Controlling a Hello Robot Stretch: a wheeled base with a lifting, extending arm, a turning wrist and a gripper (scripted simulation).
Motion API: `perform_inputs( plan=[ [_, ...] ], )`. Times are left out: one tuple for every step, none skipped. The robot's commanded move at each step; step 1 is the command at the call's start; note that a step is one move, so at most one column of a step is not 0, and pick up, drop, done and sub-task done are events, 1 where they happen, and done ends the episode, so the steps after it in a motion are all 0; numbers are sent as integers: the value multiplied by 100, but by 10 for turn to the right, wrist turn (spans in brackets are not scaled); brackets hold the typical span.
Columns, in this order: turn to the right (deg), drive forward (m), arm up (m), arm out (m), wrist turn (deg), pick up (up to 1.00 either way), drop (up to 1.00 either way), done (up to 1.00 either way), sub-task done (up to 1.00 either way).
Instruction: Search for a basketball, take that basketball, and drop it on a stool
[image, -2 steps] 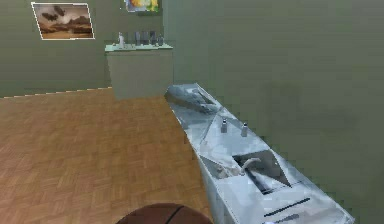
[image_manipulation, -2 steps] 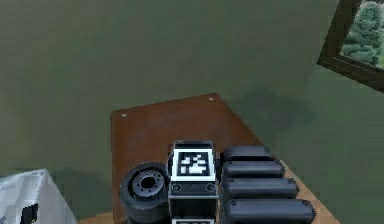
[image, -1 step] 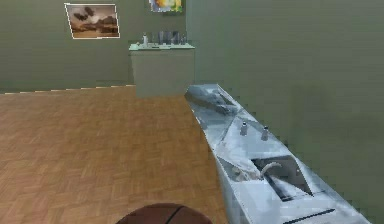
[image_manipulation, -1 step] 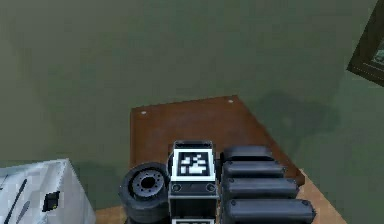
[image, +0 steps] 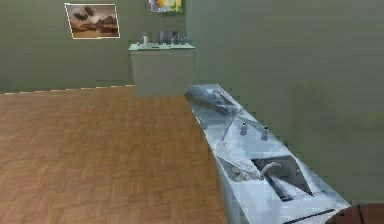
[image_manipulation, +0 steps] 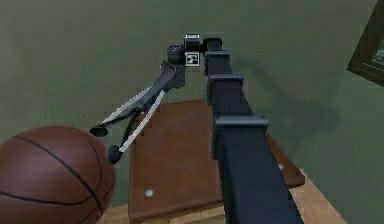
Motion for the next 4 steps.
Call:
perform_inputs(
  plan=[
    [0, 0, 0, 0, 450, 0, 0, 0, 0],
    [0, 0, 0, 0, 450, 0, 0, 0, 0],
    [0, 0, 0, 0, 390, 0, 0, 0, 0],
    [0, 0, -22, 0, 0, 0, 0, 0, 0]
  ],
)
